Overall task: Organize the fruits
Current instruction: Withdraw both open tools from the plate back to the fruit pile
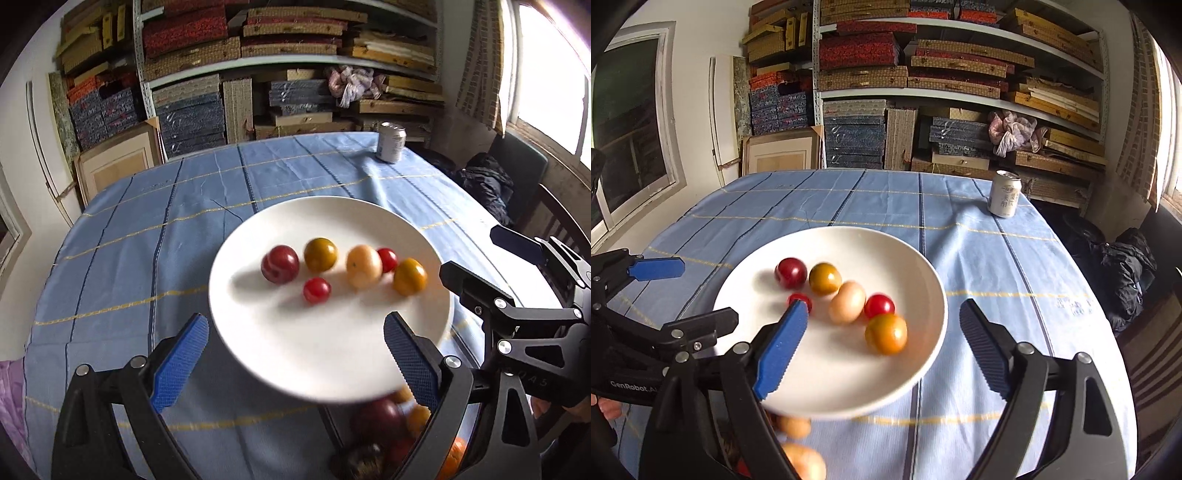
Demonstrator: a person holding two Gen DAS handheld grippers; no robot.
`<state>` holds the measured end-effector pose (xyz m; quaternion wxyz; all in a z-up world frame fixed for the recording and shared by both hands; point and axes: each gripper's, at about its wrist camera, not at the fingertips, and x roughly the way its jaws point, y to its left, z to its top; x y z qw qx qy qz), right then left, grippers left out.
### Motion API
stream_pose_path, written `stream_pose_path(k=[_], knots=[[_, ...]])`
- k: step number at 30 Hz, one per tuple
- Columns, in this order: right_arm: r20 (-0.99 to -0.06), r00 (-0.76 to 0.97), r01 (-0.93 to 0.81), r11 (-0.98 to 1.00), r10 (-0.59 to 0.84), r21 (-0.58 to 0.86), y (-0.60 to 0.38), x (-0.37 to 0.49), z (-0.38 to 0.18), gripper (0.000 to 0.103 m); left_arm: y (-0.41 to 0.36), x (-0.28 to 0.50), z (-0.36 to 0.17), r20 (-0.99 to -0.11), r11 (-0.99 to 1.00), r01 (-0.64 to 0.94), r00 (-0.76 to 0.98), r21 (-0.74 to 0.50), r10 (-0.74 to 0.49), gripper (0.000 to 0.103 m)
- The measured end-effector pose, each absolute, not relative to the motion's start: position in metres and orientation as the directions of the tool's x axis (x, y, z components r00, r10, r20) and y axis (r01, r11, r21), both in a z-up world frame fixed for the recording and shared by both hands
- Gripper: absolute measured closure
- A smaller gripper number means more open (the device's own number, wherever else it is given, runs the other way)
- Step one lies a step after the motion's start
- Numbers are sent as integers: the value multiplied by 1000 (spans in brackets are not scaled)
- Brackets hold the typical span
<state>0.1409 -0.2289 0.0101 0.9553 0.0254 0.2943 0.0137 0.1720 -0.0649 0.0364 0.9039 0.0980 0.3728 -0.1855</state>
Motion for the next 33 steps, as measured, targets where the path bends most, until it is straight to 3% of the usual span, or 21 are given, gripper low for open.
stream_pose_path(k=[9, 14, 18, 23, 27, 31, 33], knots=[[-565, 819, -75, 995, 98, 64, -218, 18, -4, 8, -48, 40, 16, -616, 899, 437, 709, 2, -343, 4], [-613, 776, -150, 987, 149, 49, -201, -30, -34, 7, -39, -6, -17, -653, 901, 433, 684, 4, -325, 4], [-659, 730, -192, 980, 184, 60, -192, -39, -54, 7, -37, -19, -36, -684, 905, 424, 670, 32, -290, 4], [-689, 715, -172, 985, 120, -7, -186, -28, -68, 7, -39, -1, -56, -737, 918, 394, 629, 30, -246, 4], [-715, 685, -170, 985, 139, 29, -191, -13, -69, 7, -34, 10, -58, -742, 915, 401, 604, -32, -291, 4], [-788, 599, -178, 983, 143, 43, -190, 1, -82, 7, -38, 12, -61, -755, 919, 393, 608, 17, -246, 4], [-779, 607, -167, 984, 157, 68, -193, 1, -84, 8, -42, 11, -61, -753, 917, 396, 614, 38, -234, 4]])
